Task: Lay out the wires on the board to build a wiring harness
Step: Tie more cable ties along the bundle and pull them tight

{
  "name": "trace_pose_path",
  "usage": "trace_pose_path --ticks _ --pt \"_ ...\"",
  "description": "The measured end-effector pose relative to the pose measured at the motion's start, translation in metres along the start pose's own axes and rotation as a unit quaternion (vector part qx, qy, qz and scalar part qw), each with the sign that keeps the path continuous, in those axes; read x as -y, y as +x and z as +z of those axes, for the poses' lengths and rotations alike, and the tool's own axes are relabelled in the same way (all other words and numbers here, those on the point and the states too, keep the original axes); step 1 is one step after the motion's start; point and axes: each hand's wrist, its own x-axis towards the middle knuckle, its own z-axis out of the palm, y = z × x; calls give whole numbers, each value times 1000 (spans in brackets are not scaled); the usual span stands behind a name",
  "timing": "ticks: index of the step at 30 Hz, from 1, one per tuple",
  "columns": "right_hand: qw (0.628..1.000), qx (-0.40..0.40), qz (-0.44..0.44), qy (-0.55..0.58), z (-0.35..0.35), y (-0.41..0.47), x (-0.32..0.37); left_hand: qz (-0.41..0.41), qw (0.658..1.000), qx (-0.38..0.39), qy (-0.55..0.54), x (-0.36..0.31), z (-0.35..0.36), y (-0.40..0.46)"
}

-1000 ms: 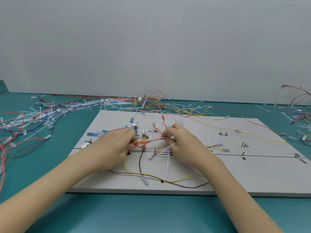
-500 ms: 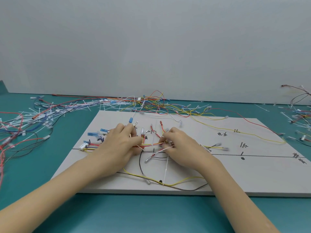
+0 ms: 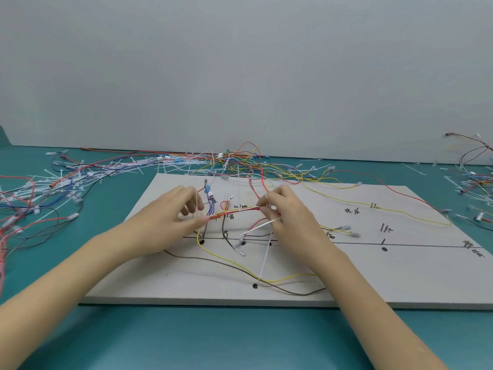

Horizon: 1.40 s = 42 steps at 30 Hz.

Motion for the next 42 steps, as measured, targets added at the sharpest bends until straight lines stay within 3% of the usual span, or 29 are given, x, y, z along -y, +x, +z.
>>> trace_pose_path --ticks 3,5,11,15,19,23,26,28,31,34,39,42 --pt "1000 -19 -17 12 1 1 3 -29 998 59 -24 8 -11 -11" --pt "999 -32 -23 15 2 2 5 -14 998 57 18 12 -10 -13" --pt "997 -31 -45 -48 -1 6 8 90 992 -46 76 20 -4 -14" --pt "998 -20 -34 -51 0 8 7 106 981 -123 108 20 -12 -10" --pt "999 24 -15 -38 0 9 -3 111 976 -138 130 12 -14 -2" --pt "995 29 9 -93 4 9 -10 109 977 -137 117 13 -8 2" --pt "984 30 52 -168 7 11 -22 45 980 -96 168 27 -12 6" --pt "985 13 80 -155 3 12 -27 11 981 -66 183 36 -16 6" --pt "981 30 52 -184 0 14 -27 1 990 -32 139 38 -20 5" --pt "975 12 26 -219 -5 21 -23 27 988 -53 142 35 -19 -1" --pt "973 -118 -47 -192 -18 37 -9 55 984 -134 105 43 -23 -11" --pt "994 -91 -50 -46 -17 37 -4 77 986 -148 17 42 -25 -13"
